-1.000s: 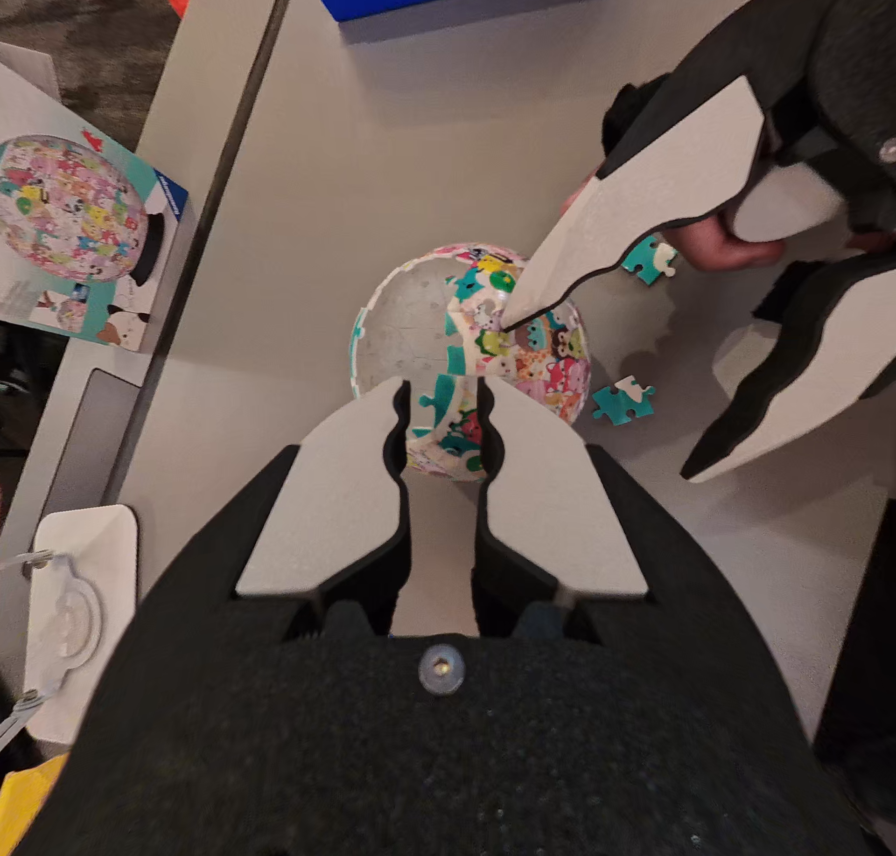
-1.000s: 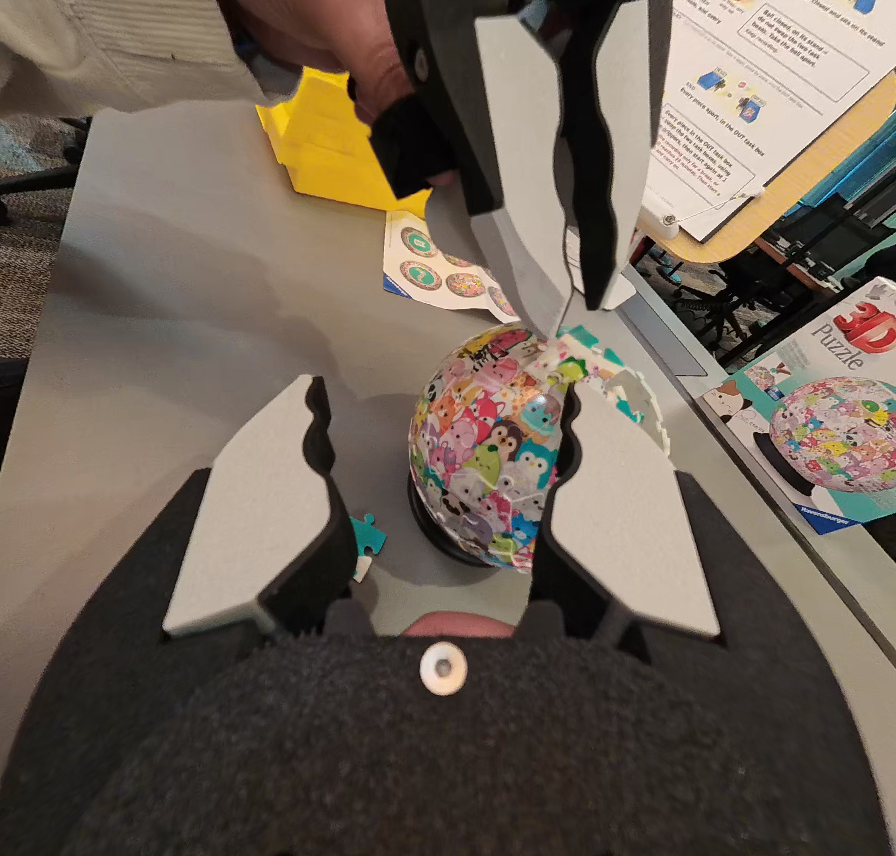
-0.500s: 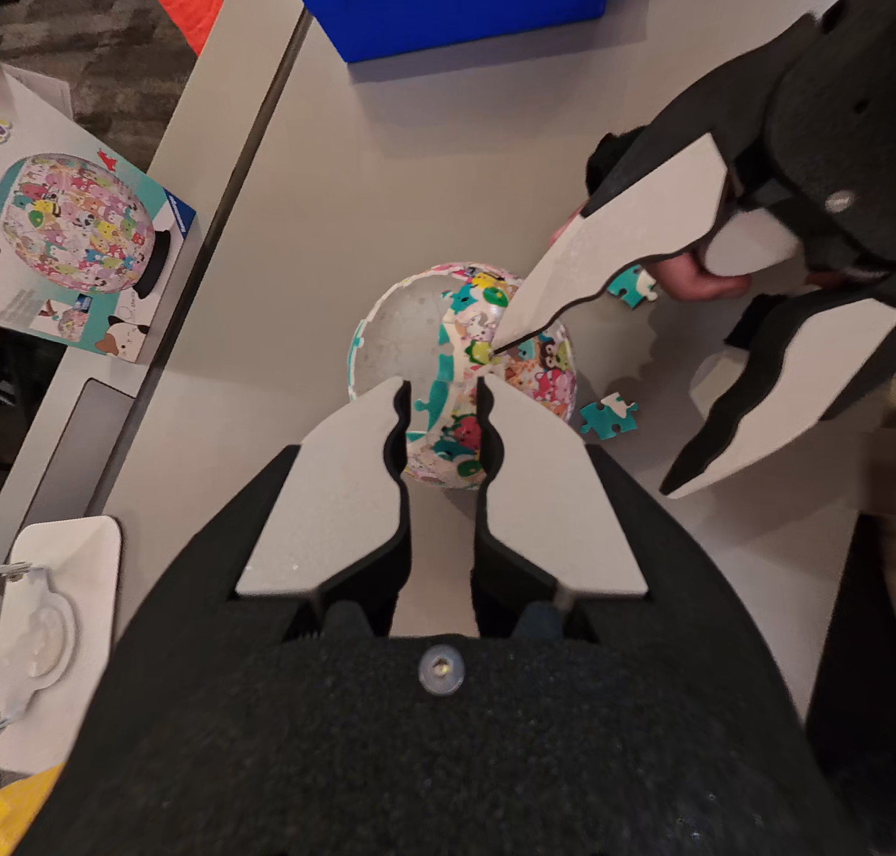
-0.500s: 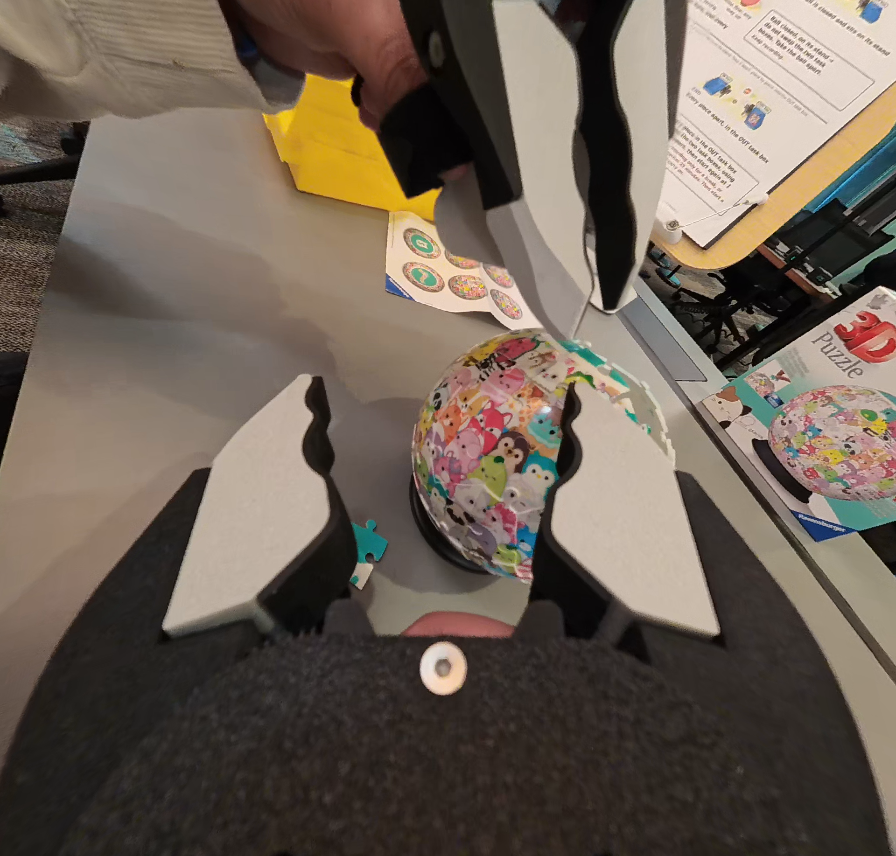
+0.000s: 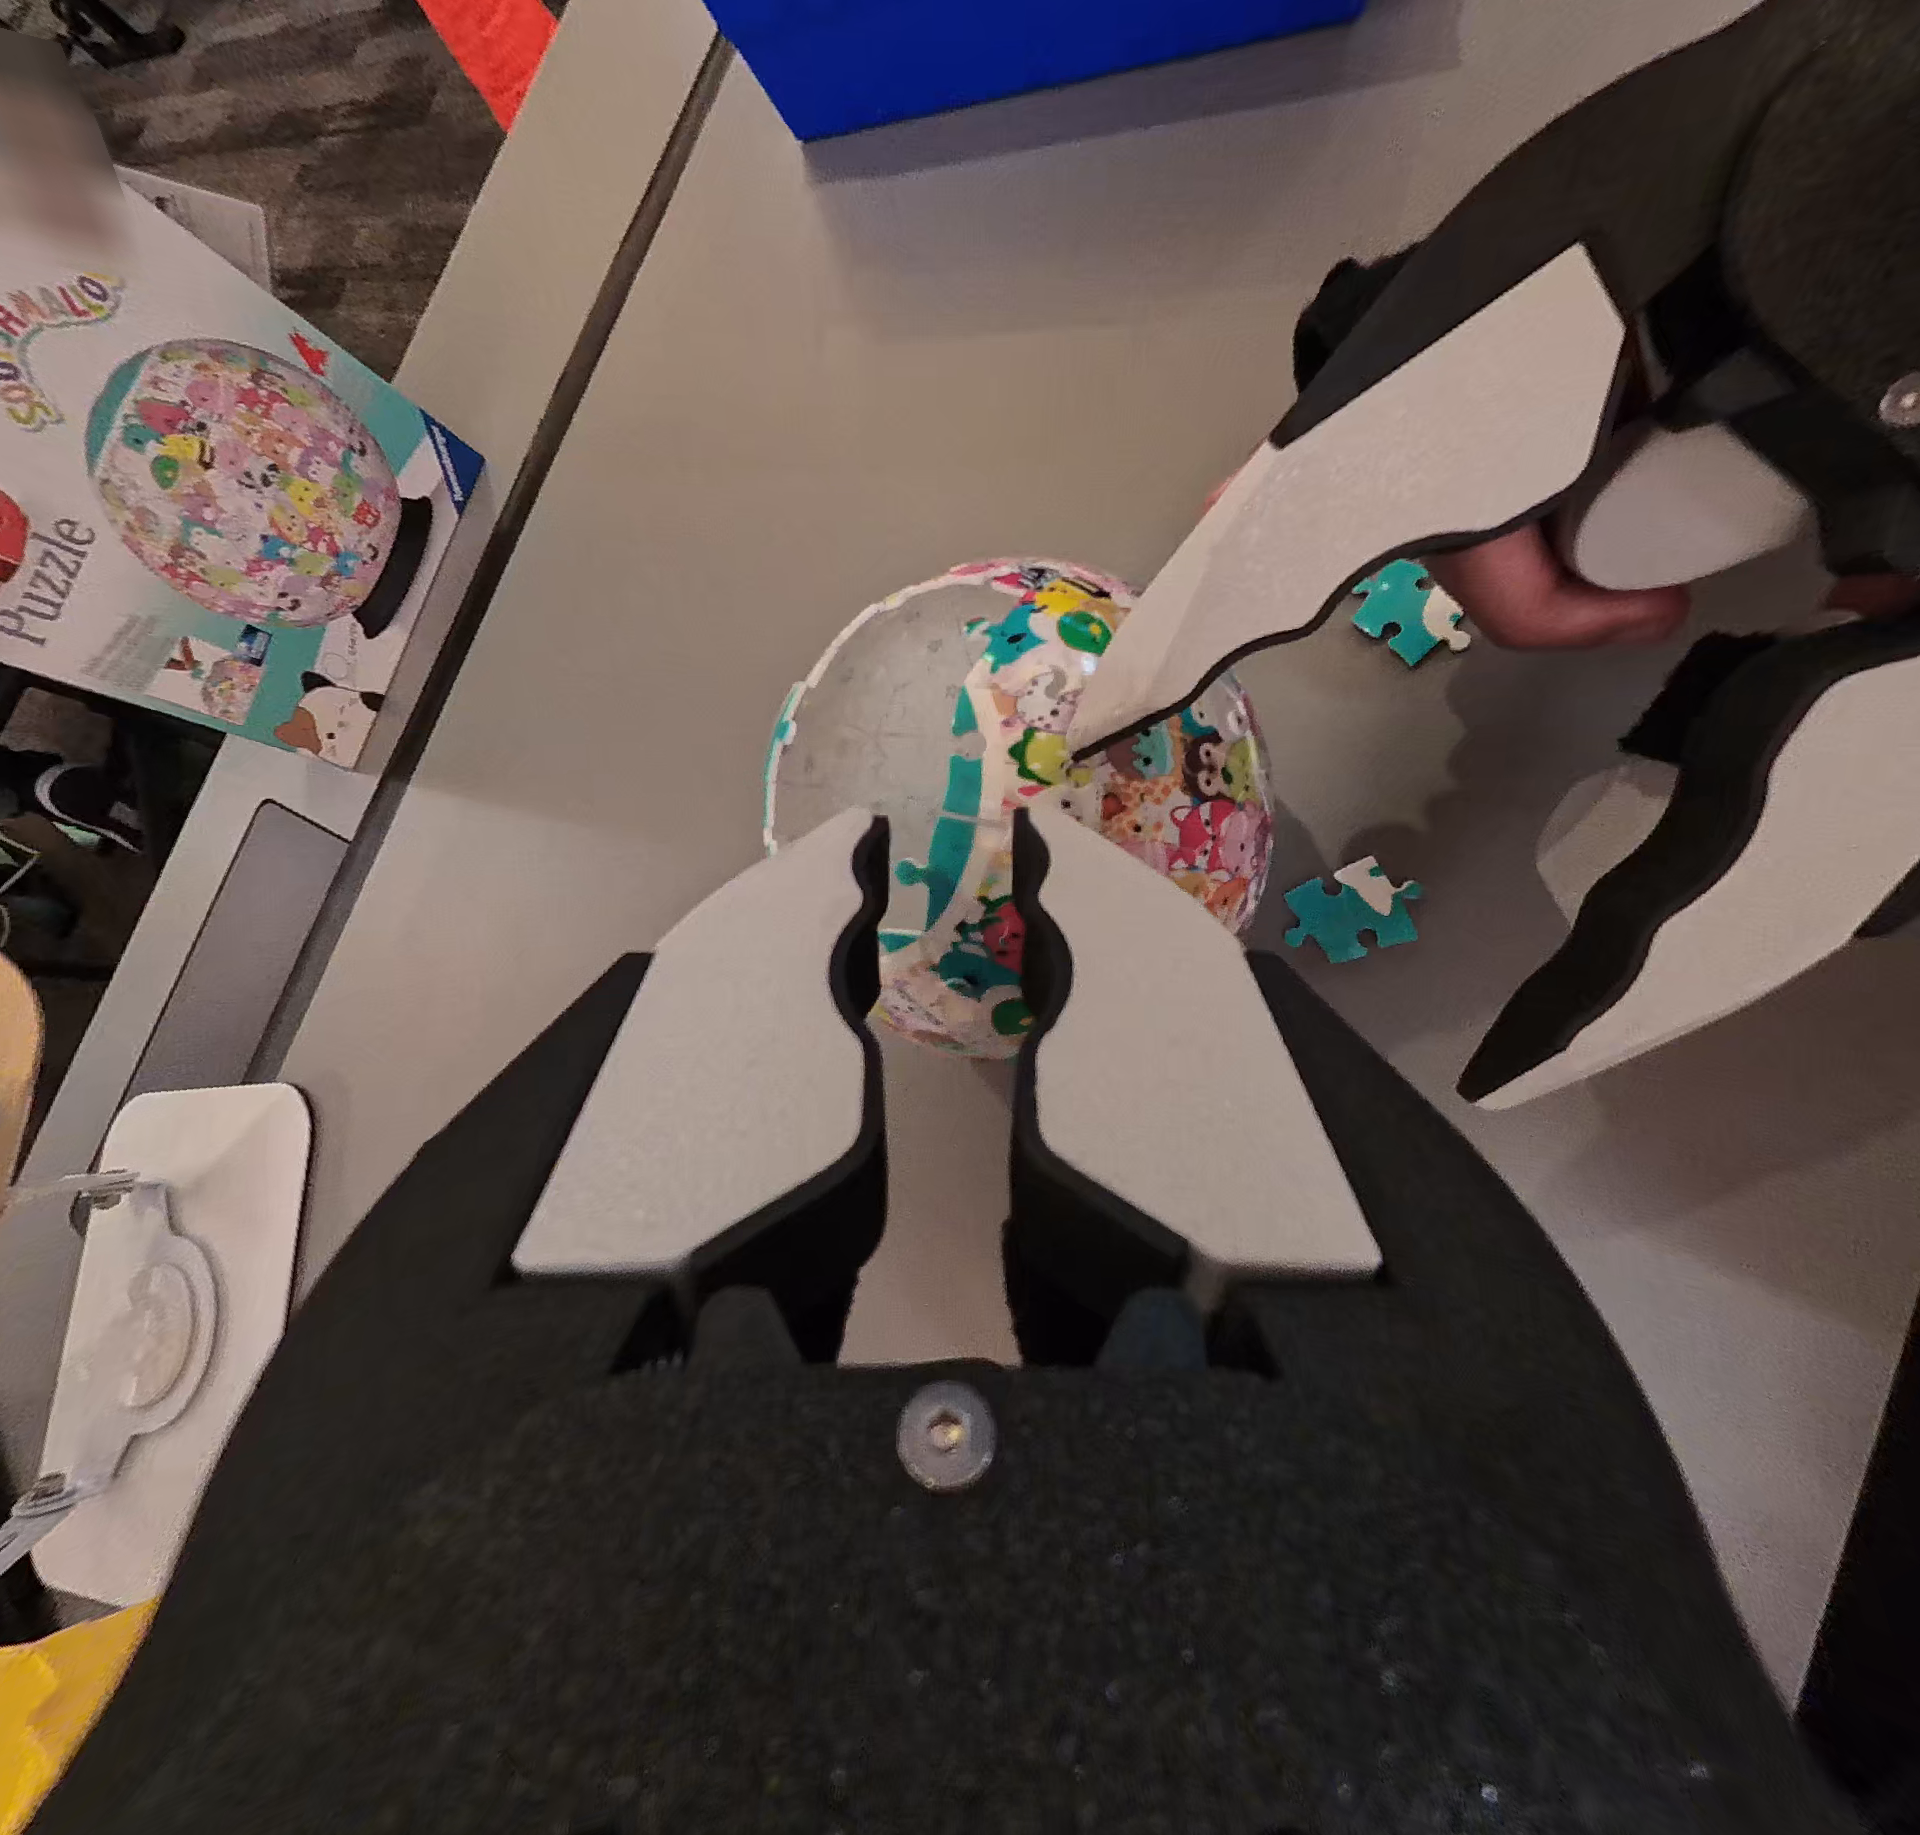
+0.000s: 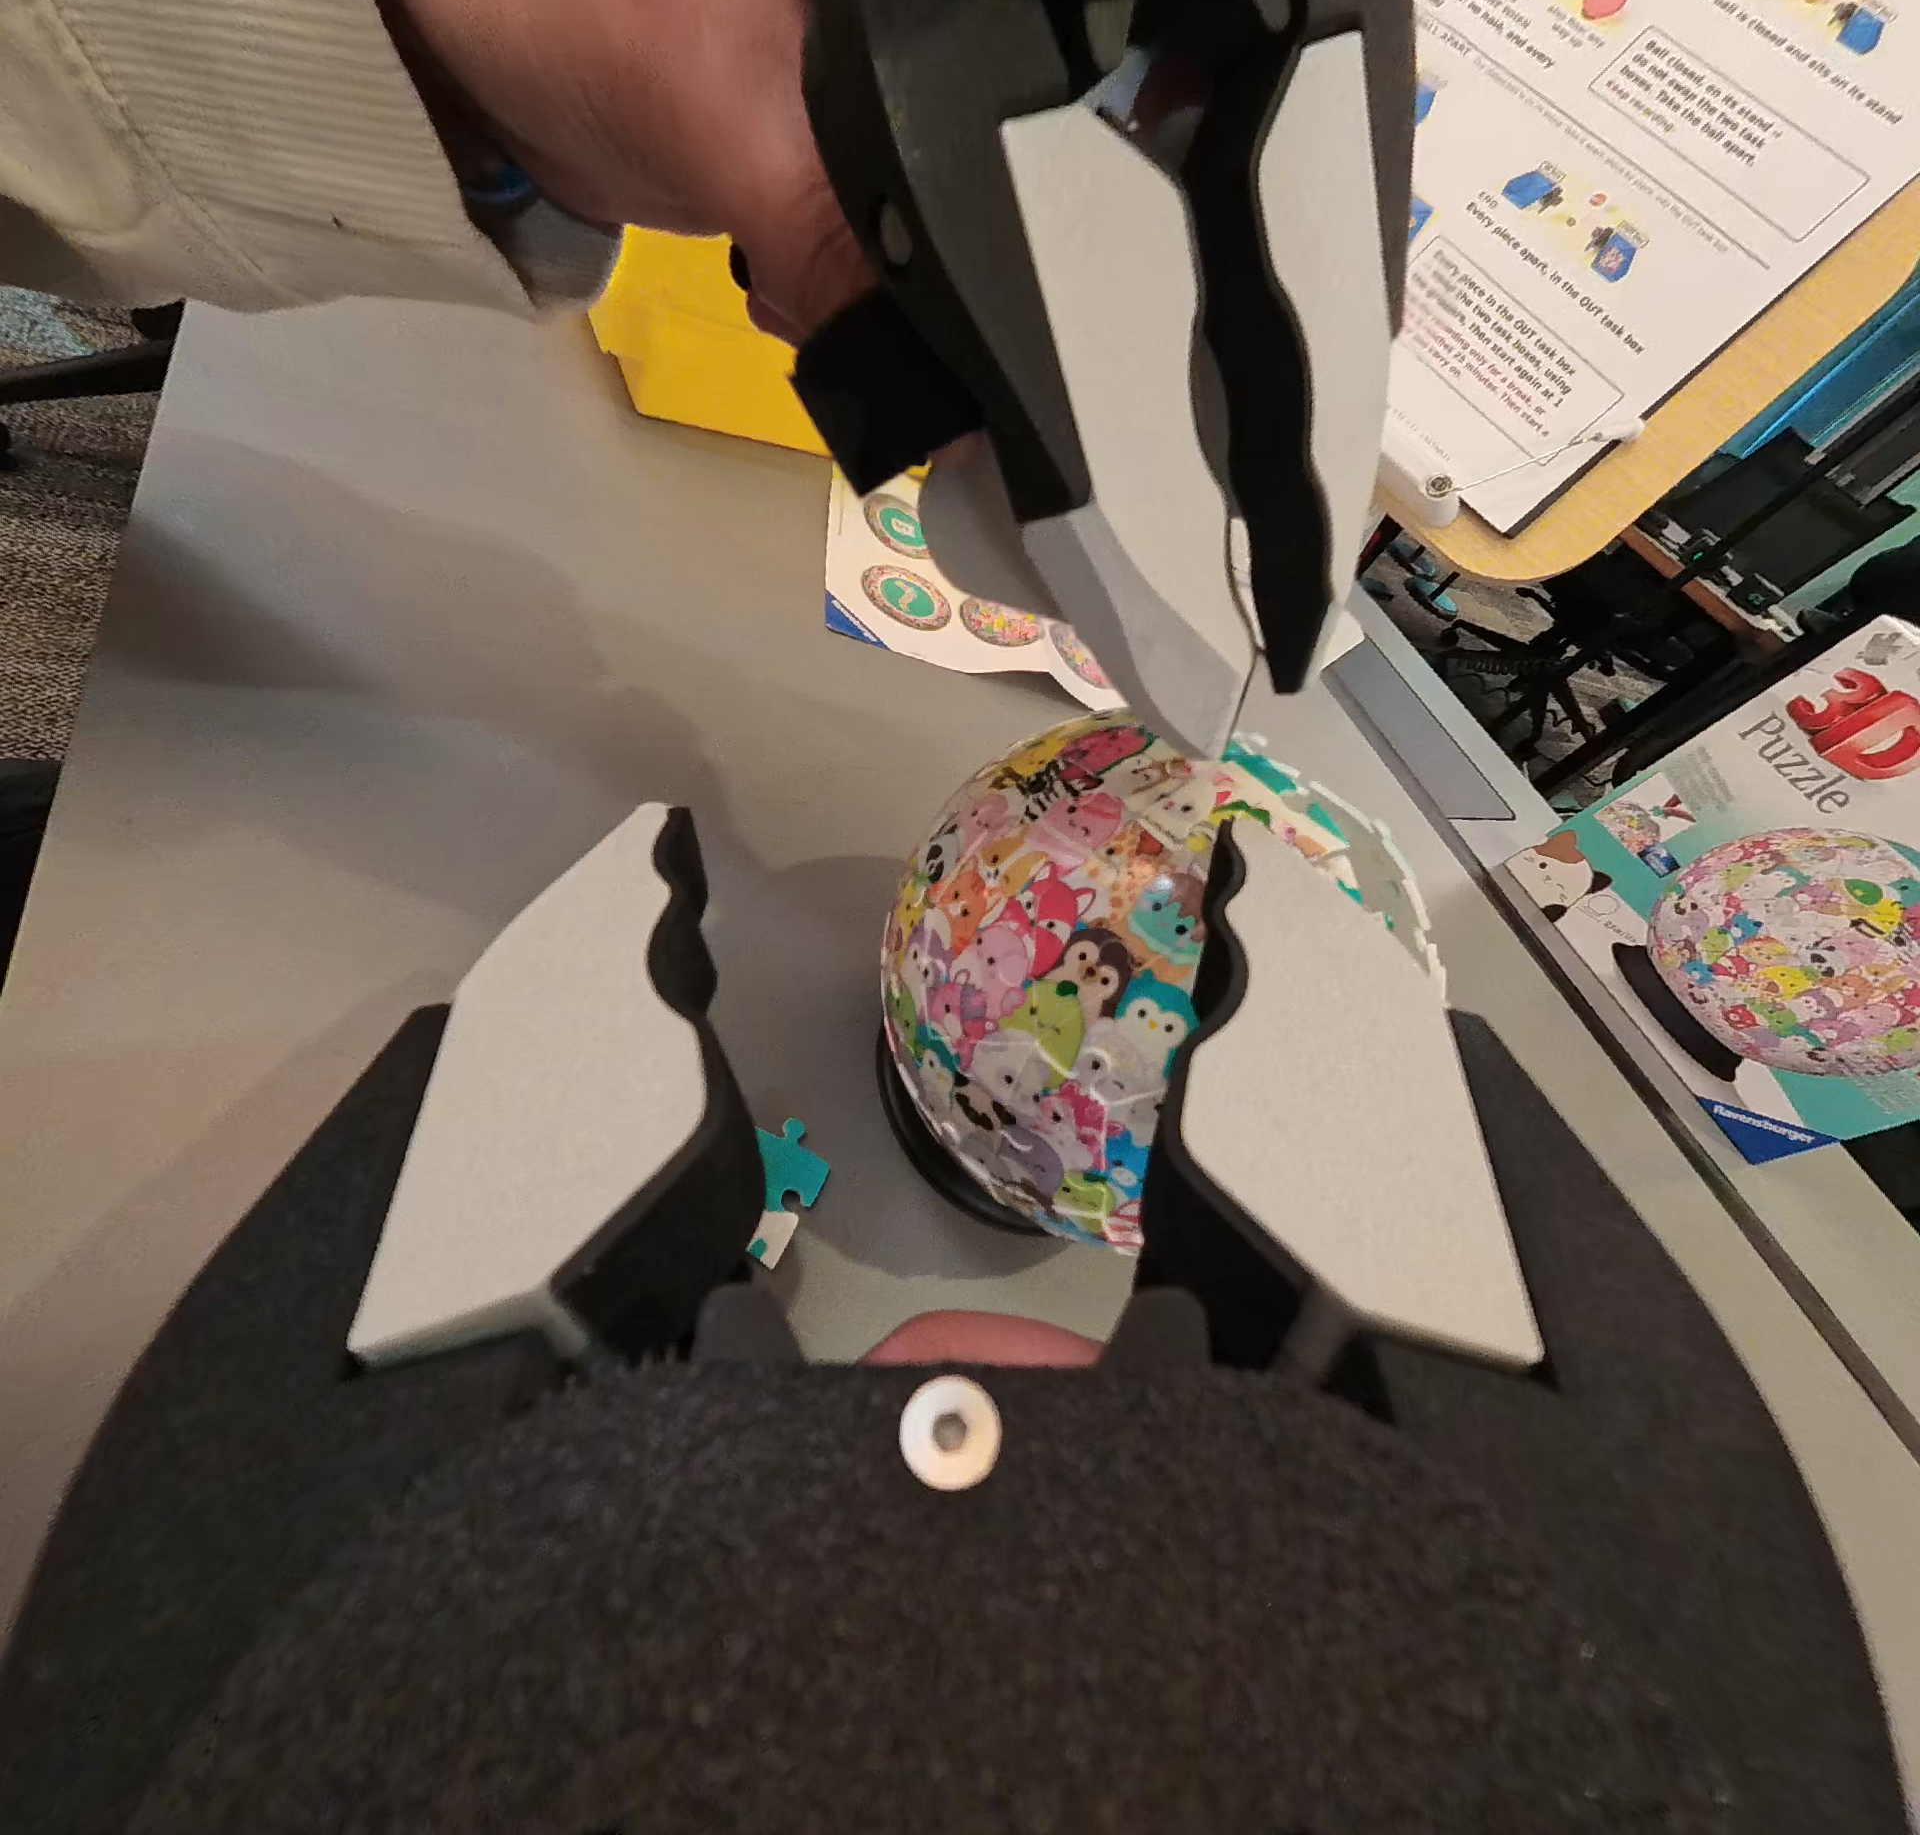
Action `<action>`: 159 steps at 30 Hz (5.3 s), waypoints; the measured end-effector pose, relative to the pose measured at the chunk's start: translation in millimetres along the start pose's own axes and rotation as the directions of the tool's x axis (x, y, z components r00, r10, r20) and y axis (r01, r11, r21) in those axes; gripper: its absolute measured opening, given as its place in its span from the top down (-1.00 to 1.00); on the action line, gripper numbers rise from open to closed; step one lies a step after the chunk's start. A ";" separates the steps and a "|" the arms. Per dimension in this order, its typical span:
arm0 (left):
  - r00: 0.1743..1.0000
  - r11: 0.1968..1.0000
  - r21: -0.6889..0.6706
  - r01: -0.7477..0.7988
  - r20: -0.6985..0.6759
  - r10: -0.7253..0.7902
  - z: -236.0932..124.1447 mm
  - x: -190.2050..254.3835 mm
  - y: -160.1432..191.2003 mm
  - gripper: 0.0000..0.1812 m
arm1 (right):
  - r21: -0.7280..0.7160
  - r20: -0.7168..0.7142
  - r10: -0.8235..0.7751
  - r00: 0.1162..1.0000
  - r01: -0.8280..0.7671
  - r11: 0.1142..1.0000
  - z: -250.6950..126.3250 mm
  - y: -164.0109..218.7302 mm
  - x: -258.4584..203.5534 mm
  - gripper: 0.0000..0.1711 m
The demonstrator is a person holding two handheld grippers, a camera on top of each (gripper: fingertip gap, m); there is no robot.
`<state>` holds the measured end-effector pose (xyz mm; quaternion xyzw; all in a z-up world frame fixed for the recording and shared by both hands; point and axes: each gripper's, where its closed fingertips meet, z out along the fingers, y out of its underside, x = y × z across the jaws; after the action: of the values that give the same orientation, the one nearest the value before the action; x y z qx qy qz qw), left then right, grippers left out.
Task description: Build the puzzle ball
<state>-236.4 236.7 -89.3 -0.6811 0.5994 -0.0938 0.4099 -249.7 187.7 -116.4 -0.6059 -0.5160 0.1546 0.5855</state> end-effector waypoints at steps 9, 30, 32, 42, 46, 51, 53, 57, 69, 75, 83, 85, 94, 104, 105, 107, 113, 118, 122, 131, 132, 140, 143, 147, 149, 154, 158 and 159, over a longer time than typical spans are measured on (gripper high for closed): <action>1.000 1.000 0.005 -0.010 -0.016 0.010 2.9 6.0 -2.5 0.76 | -0.003 0.001 -0.004 1.000 0.004 1.000 -0.6 0.3 -1.0 -0.07; 0.999 0.999 0.000 -0.047 -0.026 0.047 6.0 7.7 -3.1 0.80 | -0.006 0.016 -0.011 1.000 0.011 1.000 -1.6 1.0 -6.2 -0.07; 0.999 0.999 0.010 -0.045 -0.024 0.046 3.9 6.5 -4.4 0.79 | -0.007 0.018 -0.018 1.000 0.018 1.000 -0.8 0.7 -7.4 -0.07; 0.953 0.949 0.093 0.301 0.011 -0.304 -33.1 -0.6 44.5 0.76 | -0.029 -0.012 -0.028 1.000 0.028 0.999 8.8 -3.2 -7.6 -0.06; 0.889 0.886 0.102 0.452 0.034 -0.457 -36.9 15.6 93.0 0.75 | -0.024 -0.018 -0.054 0.998 0.054 0.998 7.2 -2.9 -11.1 -0.07; 0.827 0.820 0.136 0.556 0.006 -0.562 -37.4 36.4 113.4 0.75 | -0.023 -0.068 -0.064 0.996 0.063 0.998 6.9 -5.0 -4.3 -0.05; 0.835 0.829 0.127 0.544 0.014 -0.550 -34.6 40.3 114.0 0.75 | -0.001 -0.062 -0.043 0.997 0.043 0.999 7.4 -9.2 -4.6 -0.05; 0.858 0.851 0.122 0.511 -0.002 -0.514 -29.8 46.9 106.7 0.75 | -0.041 -0.072 -0.056 0.996 0.053 0.998 9.7 0.1 -3.5 -0.04; 0.857 0.849 0.122 0.513 -0.019 -0.515 -29.9 50.7 103.7 0.75 | -0.027 -0.063 -0.043 0.997 0.041 0.999 11.1 -2.4 -5.2 -0.02; 0.859 0.852 0.114 0.511 -0.025 -0.511 -28.3 52.8 103.8 0.75 | -0.004 -0.064 -0.029 0.998 0.029 1.000 8.4 -4.4 -5.6 -0.03; 0.866 0.860 0.101 0.500 -0.029 -0.500 -26.3 56.1 104.0 0.75 | -0.010 -0.060 -0.011 0.998 0.010 1.000 7.4 -1.4 -3.8 -0.04; 0.865 0.859 0.107 0.501 -0.030 -0.501 -27.3 55.5 103.2 0.75 | 0.009 -0.075 -0.019 0.997 0.019 1.000 4.2 -6.0 0.2 -0.03; 0.865 0.859 0.106 0.501 -0.038 -0.500 -26.5 57.3 102.3 0.75 | 0.049 -0.056 -0.001 0.998 0.004 0.999 0.6 -12.8 -0.1 -0.03; 0.869 0.863 0.097 0.496 -0.044 -0.494 -24.5 59.8 102.4 0.74 | 0.020 -0.043 0.025 0.999 -0.024 1.000 6.8 -5.7 -3.4 -0.05; 0.868 0.862 0.097 0.497 -0.047 -0.495 -24.5 59.9 102.4 0.74 | 0.027 -0.043 0.019 0.999 -0.018 0.999 6.1 -7.5 -3.7 -0.04; 0.867 0.862 0.094 0.498 -0.047 -0.495 -23.9 60.1 103.1 0.74 | 0.023 -0.045 0.015 0.999 -0.014 1.000 5.7 -7.2 -3.0 -0.04; 0.870 0.866 0.087 0.492 -0.047 -0.490 -22.7 61.6 103.5 0.74 | 0.013 -0.045 0.014 0.999 -0.013 1.000 8.3 -0.7 -2.9 -0.02; 0.864 0.854 0.133 0.503 -0.071 -0.498 -25.5 57.4 91.4 0.74 | 0.011 -0.041 0.028 0.999 -0.027 1.000 6.8 -2.1 -1.3 -0.03; 0.877 0.828 0.299 0.475 -0.084 -0.473 -39.3 35.3 42.7 0.87 | 0.023 -0.041 0.039 0.998 -0.038 0.999 4.3 -4.7 1.1 -0.03; 0.908 0.868 0.266 0.419 -0.106 -0.405 -3.6 18.8 -10.2 0.99 | 0.035 -0.029 0.121 0.992 -0.120 0.992 -3.1 -6.0 15.9 -0.03; 0.910 0.872 0.264 0.413 -0.095 -0.403 -0.9 17.0 -10.8 0.99 | 0.035 -0.037 0.115 0.993 -0.114 0.993 -3.0 -5.3 17.1 -0.03; 0.910 0.876 0.248 0.414 -0.097 -0.403 7.8 16.0 -7.4 0.97 | 0.064 -0.038 0.115 0.993 -0.112 0.992 -5.3 -9.5 18.4 -0.01; 0.921 0.890 0.237 0.388 -0.082 -0.380 7.9 17.8 -6.9 0.97 | 0.055 -0.045 0.110 0.993 -0.107 0.993 -2.6 -7.8 20.7 -0.01; 0.933 0.904 0.230 0.360 -0.068 -0.354 8.8 20.6 -7.6 0.96 | 0.037 -0.041 0.095 0.995 -0.094 0.995 -0.6 -1.7 17.5 0.00; 0.935 0.907 0.228 0.355 -0.066 -0.349 8.7 21.4 -7.6 0.96 | 0.052 -0.057 0.092 0.994 -0.089 0.995 -2.6 -6.7 20.1 -0.01; 0.933 0.906 0.227 0.358 -0.072 -0.351 7.8 21.7 -6.1 0.96 | 0.023 -0.060 0.062 0.996 -0.060 0.998 -1.2 1.1 17.3 -0.01; 0.933 0.905 0.226 0.360 -0.076 -0.352 7.3 21.7 -5.9 0.95 | 0.022 -0.068 0.037 0.997 -0.035 0.999 -1.2 3.3 12.7 -0.07; 0.933 0.906 0.225 0.359 -0.075 -0.351 7.2 21.2 -5.9 0.95 | 0.019 -0.065 0.036 0.997 -0.035 0.999 -1.6 2.9 12.2 -0.05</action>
<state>-222.0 220.7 -97.8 -0.7239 0.4568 -0.2481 0.4536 -242.0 197.3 -113.4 -0.6143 -0.4843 0.1498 0.6047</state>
